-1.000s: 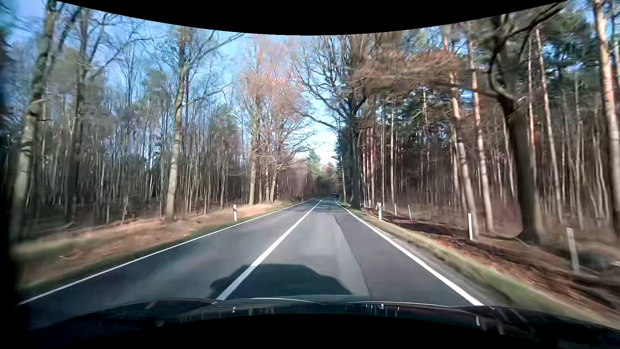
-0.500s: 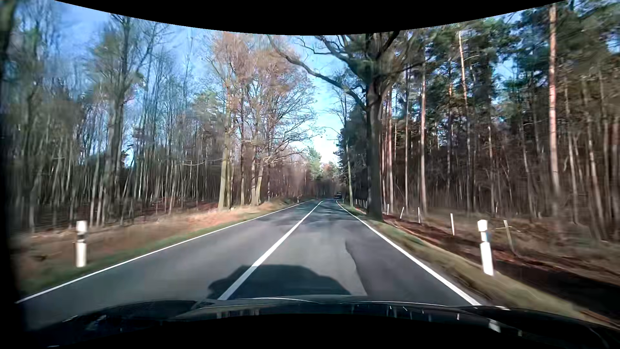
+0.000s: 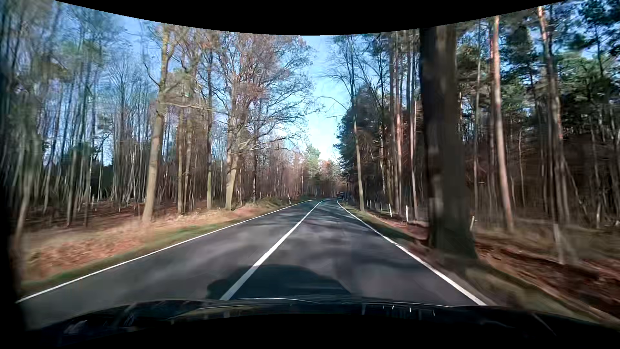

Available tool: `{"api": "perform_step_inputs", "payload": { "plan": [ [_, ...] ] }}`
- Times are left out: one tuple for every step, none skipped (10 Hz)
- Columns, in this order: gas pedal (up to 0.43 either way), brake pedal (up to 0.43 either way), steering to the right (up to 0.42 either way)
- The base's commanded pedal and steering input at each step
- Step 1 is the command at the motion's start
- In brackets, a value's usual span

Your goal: Follow the waypoints while adhering to traffic rules and regulations

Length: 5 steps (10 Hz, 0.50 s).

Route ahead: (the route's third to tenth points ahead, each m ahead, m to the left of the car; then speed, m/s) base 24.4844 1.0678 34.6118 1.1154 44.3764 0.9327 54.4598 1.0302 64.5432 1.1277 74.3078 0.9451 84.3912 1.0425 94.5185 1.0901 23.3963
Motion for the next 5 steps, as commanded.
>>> {"api": "perform_step_inputs", "payload": {
  "plan": [
    [0.177,0.000,0.001],
    [0.177,0.000,0.000],
    [0.177,0.000,0.000],
    [0.177,0.000,0.000],
    [0.177,0.000,0.000]
  ]
}}
